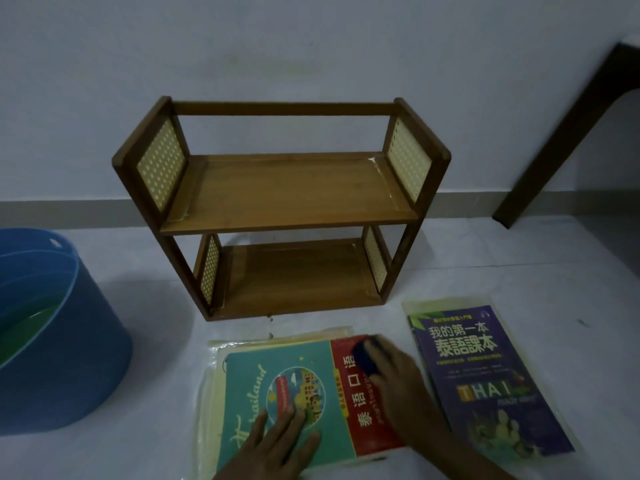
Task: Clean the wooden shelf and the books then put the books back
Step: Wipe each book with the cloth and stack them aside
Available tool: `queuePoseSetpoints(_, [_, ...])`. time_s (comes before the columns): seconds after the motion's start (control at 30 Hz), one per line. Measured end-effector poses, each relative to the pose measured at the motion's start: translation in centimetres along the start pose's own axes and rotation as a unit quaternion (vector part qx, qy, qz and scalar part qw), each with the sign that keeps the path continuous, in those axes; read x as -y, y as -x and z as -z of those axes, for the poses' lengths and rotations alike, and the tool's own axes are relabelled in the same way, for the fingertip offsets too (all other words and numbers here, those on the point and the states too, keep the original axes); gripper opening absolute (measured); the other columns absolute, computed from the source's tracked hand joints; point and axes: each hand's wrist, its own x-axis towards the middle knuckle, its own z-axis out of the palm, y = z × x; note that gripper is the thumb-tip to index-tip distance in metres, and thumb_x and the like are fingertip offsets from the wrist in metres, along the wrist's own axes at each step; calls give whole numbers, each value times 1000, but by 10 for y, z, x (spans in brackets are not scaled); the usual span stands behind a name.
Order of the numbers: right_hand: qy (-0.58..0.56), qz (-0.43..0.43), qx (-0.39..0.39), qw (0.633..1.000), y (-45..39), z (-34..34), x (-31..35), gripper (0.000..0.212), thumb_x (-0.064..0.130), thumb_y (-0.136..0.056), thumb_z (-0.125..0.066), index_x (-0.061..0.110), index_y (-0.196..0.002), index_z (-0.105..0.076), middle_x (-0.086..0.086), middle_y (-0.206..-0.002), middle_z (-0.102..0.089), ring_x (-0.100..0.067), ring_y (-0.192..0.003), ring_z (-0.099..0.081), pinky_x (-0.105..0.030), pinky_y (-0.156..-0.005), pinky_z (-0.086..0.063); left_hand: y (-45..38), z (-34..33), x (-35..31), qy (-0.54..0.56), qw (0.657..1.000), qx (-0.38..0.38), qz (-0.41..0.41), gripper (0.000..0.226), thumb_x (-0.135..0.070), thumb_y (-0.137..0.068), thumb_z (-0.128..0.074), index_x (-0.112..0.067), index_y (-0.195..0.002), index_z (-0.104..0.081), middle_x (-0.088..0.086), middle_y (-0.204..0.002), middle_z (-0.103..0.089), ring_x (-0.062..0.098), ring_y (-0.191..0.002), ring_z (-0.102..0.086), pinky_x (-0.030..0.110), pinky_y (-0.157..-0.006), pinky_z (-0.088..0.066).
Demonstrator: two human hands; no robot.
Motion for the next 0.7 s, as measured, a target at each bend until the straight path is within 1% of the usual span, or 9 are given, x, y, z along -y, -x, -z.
queuePoseSetpoints(0.03, [-56,-53,-27,997,-10,11,-5,53,13,-95,-50,20,-146,-35,-6,-150,-36,-23,-134,-38,-40,-106,-40,-2,16,5,13,1000,-2,-11,52,-51,-101,-18,-29,-127,-58,3,-118,-70,22,-126,-54,38,-86,-55])
queuePoseSetpoints(0.1, [-137,-135,-122,974,-31,37,-17,49,12,-94,-51,9,-141,-41,-13,-141,-47,-28,-127,-45,-35,-99,-40,-5,55,5,67,996,-52,3,43,-42,-99,-27,-31,-124,-61,-5,-109,-74,6,-93,-71,22,-67,-60])
queuePoseSetpoints(0.17, [-184,-185,-183,948,-44,62,-27,48,16,-94,-51,6,-140,-42,-17,-136,-51,-32,-122,-48,-36,-96,-39,-13,105,5,121,988,-72,57,42,-44,-84,-42,-36,-124,-52,-10,-93,-75,0,-69,-70,18,-57,-57])
queuePoseSetpoints(0.2, [-208,-206,-196,936,-46,70,-30,47,15,-96,-51,7,-141,-40,-17,-137,-50,-32,-123,-48,-38,-97,-40,-16,131,8,135,983,-84,89,43,-44,-83,-42,-40,-126,-46,-12,-88,-74,1,-67,-68,19,-58,-57])
queuePoseSetpoints(0.27, [-237,-237,-209,919,-45,79,-34,46,12,-98,-48,10,-144,-38,-15,-139,-48,-34,-123,-47,-43,-96,-42,-21,174,17,231,960,-90,131,33,-45,-94,-37,-44,-126,-44,-13,-95,-71,1,-78,-66,23,-70,-56])
queuePoseSetpoints(0.33, [-249,-244,-211,913,-42,82,-33,47,13,-99,-48,11,-144,-38,-15,-139,-48,-35,-122,-48,-46,-95,-43,-20,197,27,396,899,-82,167,21,-43,-97,-41,-46,-115,-53,-18,-100,-69,-1,-86,-65,18,-73,-53])
queuePoseSetpoints(0.5, [-266,-231,-192,916,-32,71,-21,47,12,-97,-51,11,-143,-39,-13,-137,-50,-31,-121,-49,-45,-97,-44,-16,157,24,582,759,-76,283,18,-30,-97,-50,-38,-100,-67,-15,-93,-75,6,-82,-71,27,-79,-54])
queuePoseSetpoints(0.6, [-233,-186,-178,938,-27,55,-10,52,23,-92,-51,8,-141,-42,-14,-136,-50,-24,-121,-47,-40,-100,-40,-15,96,24,531,762,-124,348,20,-26,-97,-51,-41,-91,-63,-21,-86,-73,4,-89,-66,13,-71,-44])
queuePoseSetpoints(0.7, [-171,-140,-108,969,-20,34,4,57,27,-86,-44,8,-140,-43,-13,-140,-47,-26,-128,-43,-32,-101,-33,-11,50,32,446,797,-136,383,16,-30,-98,-47,-35,-110,-58,-4,-116,-68,20,-112,-61,24,-86,-44])
